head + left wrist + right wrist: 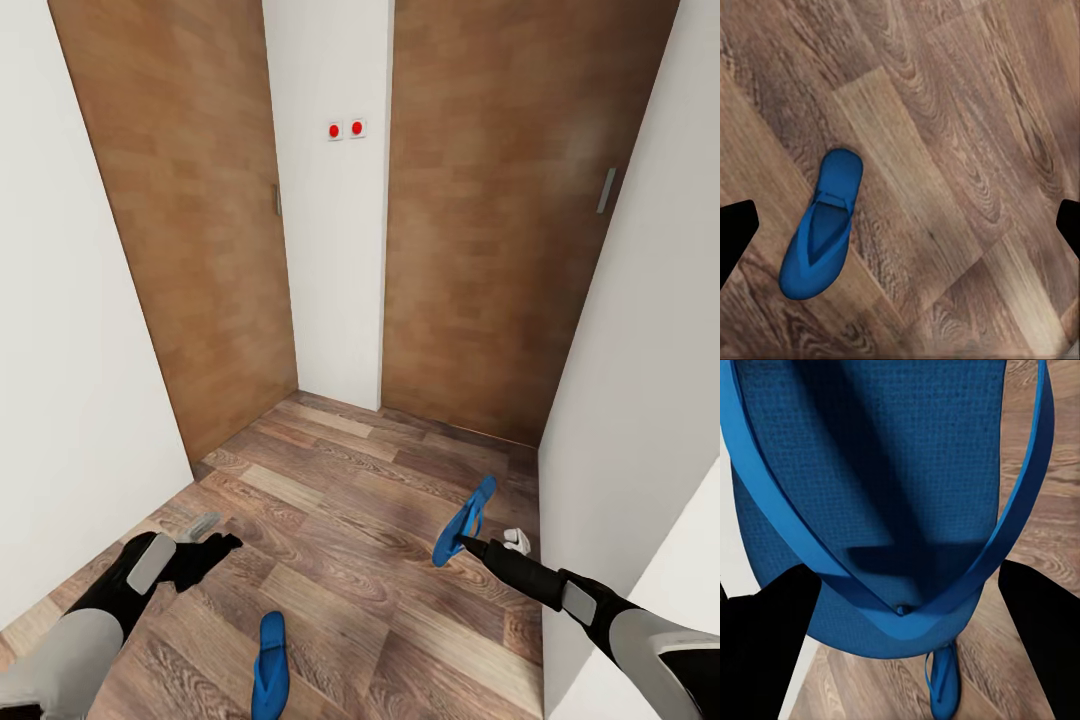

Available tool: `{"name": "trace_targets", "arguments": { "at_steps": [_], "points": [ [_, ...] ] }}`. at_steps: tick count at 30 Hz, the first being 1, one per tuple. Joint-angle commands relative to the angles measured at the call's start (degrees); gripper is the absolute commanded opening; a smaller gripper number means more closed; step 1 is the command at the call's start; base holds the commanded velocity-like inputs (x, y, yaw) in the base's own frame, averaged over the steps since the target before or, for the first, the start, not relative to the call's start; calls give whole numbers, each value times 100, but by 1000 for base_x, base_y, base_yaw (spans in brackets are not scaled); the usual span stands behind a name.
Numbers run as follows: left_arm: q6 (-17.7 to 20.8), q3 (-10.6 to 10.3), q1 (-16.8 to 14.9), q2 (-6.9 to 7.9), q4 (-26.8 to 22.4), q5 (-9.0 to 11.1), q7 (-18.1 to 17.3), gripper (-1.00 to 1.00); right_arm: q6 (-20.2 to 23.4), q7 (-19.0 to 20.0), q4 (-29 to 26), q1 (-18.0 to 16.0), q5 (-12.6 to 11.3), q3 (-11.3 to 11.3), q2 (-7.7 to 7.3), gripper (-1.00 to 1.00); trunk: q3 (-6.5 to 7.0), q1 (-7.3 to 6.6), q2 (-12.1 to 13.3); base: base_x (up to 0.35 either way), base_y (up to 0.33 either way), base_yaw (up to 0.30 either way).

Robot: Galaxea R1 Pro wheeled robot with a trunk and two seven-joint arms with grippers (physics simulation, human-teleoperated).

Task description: In the bedroom, move the book from the bed onto either nightstand, and place the two sandals side by side next to the bed.

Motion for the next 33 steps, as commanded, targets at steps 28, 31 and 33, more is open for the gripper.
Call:
{"name": "trace_targets", "arguments": {
  "at_steps": [28,31,33],
  "points": [
    [1408,-2086,-1260,-953,786,-686,647,100,78,382,8,-6,-73,39,-27,-100,-28,1,-4,0,0,0],
    [1406,-2253,-1260,-991,769,-691,642,100,78,384,8,-6,-73,39,-23,-100,-95,9,-8,0,0,0],
    [1401,-2316,-1260,-1004,765,-689,636,100,81,385,8,-6,-73,39,-20,-100,-139,14,-11,0,0,0]
  ]
}}
